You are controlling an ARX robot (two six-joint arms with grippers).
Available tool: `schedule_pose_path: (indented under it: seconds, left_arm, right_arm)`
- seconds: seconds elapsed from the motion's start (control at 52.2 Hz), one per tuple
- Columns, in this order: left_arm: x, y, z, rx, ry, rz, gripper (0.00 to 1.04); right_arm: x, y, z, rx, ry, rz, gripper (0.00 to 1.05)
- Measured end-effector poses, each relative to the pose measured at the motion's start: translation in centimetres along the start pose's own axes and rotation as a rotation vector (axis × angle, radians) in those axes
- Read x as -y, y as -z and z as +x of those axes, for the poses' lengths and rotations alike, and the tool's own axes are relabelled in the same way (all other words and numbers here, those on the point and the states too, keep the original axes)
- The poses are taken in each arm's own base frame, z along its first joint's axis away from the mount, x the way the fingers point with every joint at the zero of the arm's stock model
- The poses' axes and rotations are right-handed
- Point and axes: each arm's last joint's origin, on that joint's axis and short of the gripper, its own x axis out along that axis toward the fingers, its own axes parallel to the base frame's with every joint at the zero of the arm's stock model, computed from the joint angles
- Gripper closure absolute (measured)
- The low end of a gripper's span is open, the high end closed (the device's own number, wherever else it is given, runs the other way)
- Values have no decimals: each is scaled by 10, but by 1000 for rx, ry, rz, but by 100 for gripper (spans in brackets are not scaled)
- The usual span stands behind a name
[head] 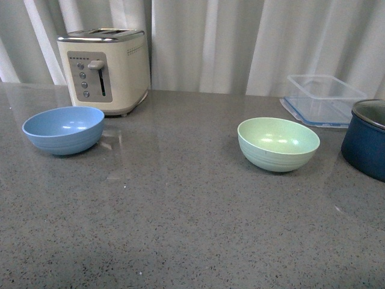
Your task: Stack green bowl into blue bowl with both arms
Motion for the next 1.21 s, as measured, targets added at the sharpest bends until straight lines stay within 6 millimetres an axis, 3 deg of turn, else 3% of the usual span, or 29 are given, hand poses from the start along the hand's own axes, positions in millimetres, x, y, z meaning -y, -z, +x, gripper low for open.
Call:
schedule_pose_path:
  seconds: [0.651, 0.824, 0.92, 1.054, 1.207]
  left_arm:
    - [0, 0, 0, 0, 0, 0, 7]
    - [-3, 2, 6, -217, -262, -19, 7]
    - [-5, -12, 14, -246, -266, -48, 7]
    - [-11, -56, 36, -215, -228, -115, 7]
    - [-24, -81, 64, -253, -217, -214, 7]
  right_arm:
    - [0, 0, 0, 0, 0, 0, 10]
    - [0, 0, 0, 1, 0, 0, 10]
    - [0, 0, 0, 0, 0, 0, 10]
    - [0, 0, 0, 1, 0, 0, 10]
    - [0, 0, 0, 1, 0, 0, 10]
